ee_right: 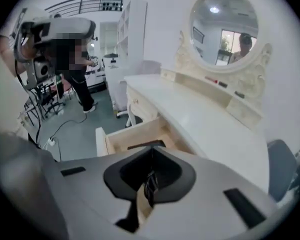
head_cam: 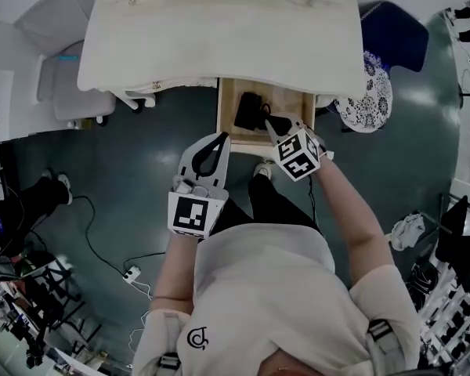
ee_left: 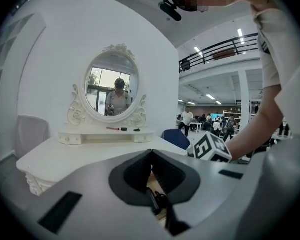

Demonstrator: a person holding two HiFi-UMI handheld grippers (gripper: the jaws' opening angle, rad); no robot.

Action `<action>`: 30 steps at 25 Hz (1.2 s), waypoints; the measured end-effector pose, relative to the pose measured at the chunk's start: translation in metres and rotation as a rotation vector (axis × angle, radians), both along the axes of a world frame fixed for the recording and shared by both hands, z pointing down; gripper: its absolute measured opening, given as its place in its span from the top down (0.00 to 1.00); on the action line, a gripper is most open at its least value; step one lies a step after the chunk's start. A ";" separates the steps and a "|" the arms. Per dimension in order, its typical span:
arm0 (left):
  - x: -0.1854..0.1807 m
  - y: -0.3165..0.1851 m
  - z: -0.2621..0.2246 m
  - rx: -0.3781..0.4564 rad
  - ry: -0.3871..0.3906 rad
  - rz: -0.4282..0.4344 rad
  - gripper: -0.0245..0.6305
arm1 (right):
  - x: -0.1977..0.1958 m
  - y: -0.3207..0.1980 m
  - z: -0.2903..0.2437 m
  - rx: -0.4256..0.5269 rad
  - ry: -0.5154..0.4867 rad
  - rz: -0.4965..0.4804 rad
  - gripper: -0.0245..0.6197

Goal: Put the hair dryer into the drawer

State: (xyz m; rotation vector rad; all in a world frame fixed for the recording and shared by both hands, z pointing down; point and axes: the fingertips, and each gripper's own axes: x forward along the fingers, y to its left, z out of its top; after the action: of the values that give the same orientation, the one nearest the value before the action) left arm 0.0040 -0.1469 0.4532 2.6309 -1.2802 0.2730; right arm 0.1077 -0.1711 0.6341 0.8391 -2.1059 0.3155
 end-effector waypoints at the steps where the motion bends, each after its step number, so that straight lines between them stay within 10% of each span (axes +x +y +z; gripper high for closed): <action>1: 0.000 0.000 -0.004 0.004 -0.002 -0.006 0.94 | 0.000 -0.001 -0.014 0.029 -0.028 0.019 0.95; 16: 0.007 0.011 -0.092 0.176 -0.034 0.059 0.94 | 0.016 0.011 -0.264 0.590 -0.414 0.215 0.95; 30: -0.003 0.013 -0.150 0.268 0.017 0.042 0.94 | 0.047 0.046 -0.328 0.741 -0.503 0.279 0.95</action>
State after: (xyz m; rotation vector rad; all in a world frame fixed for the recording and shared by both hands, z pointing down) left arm 0.0013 -0.1343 0.3036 2.8771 -1.3411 0.0896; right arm 0.1550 -0.1251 0.3060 1.6274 -2.6129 -0.1564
